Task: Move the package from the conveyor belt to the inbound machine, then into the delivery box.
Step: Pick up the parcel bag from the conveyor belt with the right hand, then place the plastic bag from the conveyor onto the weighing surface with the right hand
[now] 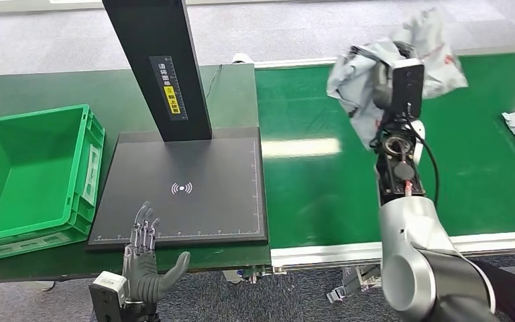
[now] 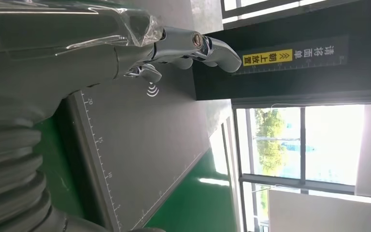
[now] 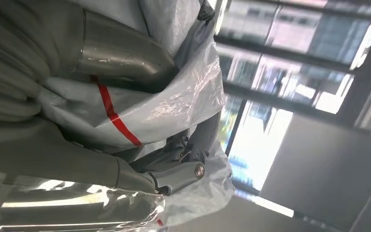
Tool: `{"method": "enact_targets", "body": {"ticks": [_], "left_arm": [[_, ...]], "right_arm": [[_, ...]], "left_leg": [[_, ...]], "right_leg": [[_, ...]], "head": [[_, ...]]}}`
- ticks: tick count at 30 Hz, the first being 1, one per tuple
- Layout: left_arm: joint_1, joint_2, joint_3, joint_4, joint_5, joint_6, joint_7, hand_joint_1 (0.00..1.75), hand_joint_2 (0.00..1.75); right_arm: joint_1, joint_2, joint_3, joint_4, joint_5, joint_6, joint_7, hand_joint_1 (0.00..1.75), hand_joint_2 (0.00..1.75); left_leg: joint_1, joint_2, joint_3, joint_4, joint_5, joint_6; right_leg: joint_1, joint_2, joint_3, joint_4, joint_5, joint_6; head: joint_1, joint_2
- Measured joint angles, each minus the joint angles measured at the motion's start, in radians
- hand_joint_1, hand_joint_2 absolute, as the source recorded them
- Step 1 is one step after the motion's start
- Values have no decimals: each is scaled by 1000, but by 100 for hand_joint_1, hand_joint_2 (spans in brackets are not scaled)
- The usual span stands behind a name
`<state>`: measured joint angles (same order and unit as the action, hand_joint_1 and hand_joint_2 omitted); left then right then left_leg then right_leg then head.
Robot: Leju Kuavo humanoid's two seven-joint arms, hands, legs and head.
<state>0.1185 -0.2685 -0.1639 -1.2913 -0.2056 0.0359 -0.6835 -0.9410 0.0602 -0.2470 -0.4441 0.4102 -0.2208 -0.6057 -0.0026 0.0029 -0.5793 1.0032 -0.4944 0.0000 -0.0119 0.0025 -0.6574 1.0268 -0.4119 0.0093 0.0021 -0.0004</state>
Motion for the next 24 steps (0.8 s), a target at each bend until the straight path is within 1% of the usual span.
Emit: {"method": "enact_targets", "body": {"ticks": [3,6,8,11,14,16,20,24], "left_arm": [[-1,0,-2,0,-4,1,2,0,175],[0,0,-2,0,-5,2,6,0,175],[1,0,-2,0,-9,0,10,0,175],[2,0,-3,-3,-12,-5,16,0,175],[4,0,-3,-9,-14,-10,23,0,175],[6,0,-3,-13,-14,-15,28,0,175],[7,0,-3,-22,-14,-25,44,0,175],[7,0,-4,-23,-13,-27,54,0,175]], "right_arm": [[-49,88,66,-4,-25,71,53,175,175],[-75,161,134,1,-39,154,98,175,175],[-78,203,180,12,-51,230,126,175,175],[-64,247,262,31,-100,304,165,175,175],[-34,272,377,47,-199,339,251,175,175],[-8,280,465,62,-233,338,321,175,175],[45,282,598,96,-201,310,452,175,175],[80,271,671,122,-170,283,529,175,175]], "left_leg": [[0,0,0,0,1,-2],[2,-1,-1,0,2,-3],[2,-1,-1,0,2,-3],[2,-2,-2,0,2,-3],[2,-3,-2,0,1,-3],[2,-3,-2,0,1,-3],[2,-5,-3,0,1,-3],[2,-5,-3,0,1,-3]], "right_leg": [[1,0,-2,1,0,-1],[2,-1,-2,2,-1,-2],[2,-1,-2,2,-1,-2],[2,-2,-2,1,-2,-2],[2,-3,-2,1,-2,-3],[2,-2,-2,1,-2,-3],[2,-4,-2,0,-2,-2],[2,-4,-2,0,-2,-2]], "head": [[0,0],[0,0],[0,0],[0,0],[0,0],[0,0],[1,0],[1,0]]}}
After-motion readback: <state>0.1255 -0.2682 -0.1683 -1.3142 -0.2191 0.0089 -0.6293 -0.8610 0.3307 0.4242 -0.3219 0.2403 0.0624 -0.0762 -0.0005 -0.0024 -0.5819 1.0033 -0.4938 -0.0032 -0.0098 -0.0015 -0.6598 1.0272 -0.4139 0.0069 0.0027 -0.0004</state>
